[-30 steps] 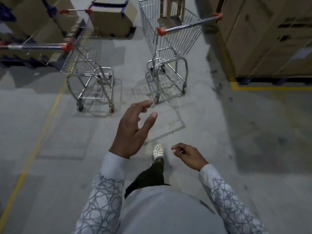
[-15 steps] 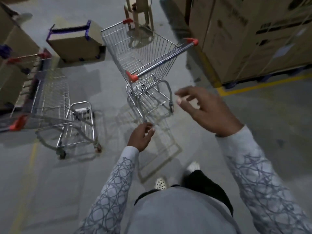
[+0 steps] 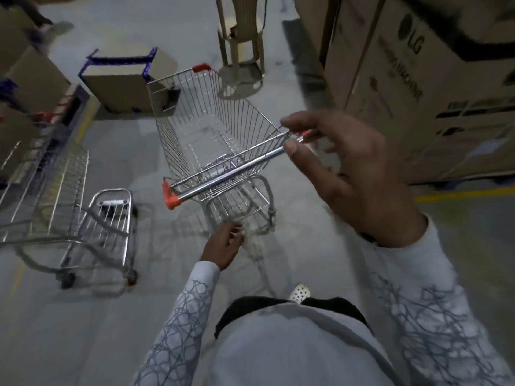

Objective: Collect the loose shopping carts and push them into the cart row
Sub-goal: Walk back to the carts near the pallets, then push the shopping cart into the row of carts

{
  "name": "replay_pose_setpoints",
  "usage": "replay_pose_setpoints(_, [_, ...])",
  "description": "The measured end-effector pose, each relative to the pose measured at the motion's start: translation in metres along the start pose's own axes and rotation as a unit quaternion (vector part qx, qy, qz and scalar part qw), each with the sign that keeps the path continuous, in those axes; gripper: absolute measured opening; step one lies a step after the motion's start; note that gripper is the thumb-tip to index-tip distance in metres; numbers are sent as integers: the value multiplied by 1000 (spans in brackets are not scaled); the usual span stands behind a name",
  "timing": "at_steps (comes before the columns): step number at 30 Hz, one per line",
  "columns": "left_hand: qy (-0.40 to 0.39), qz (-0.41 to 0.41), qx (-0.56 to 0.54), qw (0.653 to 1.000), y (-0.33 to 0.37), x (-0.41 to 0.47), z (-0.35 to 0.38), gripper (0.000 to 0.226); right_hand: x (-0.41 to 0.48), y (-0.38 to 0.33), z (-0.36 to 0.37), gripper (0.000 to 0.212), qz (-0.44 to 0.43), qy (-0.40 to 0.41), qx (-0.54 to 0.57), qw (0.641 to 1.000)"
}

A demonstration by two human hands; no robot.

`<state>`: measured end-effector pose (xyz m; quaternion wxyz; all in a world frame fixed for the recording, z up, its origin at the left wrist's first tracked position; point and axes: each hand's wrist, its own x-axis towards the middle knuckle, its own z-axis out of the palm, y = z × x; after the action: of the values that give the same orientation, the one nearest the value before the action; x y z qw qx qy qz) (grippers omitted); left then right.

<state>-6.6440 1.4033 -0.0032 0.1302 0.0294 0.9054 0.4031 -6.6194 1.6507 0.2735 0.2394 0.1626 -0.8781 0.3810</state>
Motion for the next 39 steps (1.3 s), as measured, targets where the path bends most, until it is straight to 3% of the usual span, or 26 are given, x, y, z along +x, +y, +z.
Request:
replay_pose_setpoints(4, [125, 80, -16, 989, 63, 21, -17, 30, 33, 61, 26, 26, 9, -63, 23, 998])
replay_pose_setpoints(8, [184, 139, -18, 973, 110, 42, -43, 26, 55, 120, 63, 26, 41, -124, 30, 991])
replay_pose_setpoints(16, [286, 143, -16, 947, 163, 91, -99, 29, 78, 209, 142, 37, 79, -246, 3, 966])
replay_pose_setpoints(19, [242, 104, 56, 963, 154, 117, -104, 54, 91, 229, 162, 75, 86, -336, -50, 937])
replay_pose_setpoints(22, [105, -56, 205, 971, 116, 152, -87, 87, 104, 249, 184, 94, 91, -397, -78, 910])
replay_pose_setpoints(23, [68, -118, 231, 963, 103, 161, -77, 87, 108, 256, 193, 91, 94, -406, -83, 905])
replay_pose_setpoints(25, [44, -196, 299, 933, 85, 173, -58, 62, 113, 271, 208, 68, 84, -425, -148, 889])
replay_pose_setpoints(27, [67, -201, 350, 912, 78, 176, -45, 40, 115, 282, 219, 42, 34, -421, -261, 868])
replay_pose_setpoints(29, [75, -215, 360, 905, 82, 179, -42, 36, 112, 288, 226, 30, -5, -403, -309, 861])
replay_pose_setpoints(33, [62, -254, 379, 888, 83, 195, -43, 38, 120, 301, 240, 28, -23, -387, -337, 858])
replay_pose_setpoints(39, [77, -266, 366, 888, 82, 228, -43, 37, 156, 321, 252, 30, -32, -399, -358, 844])
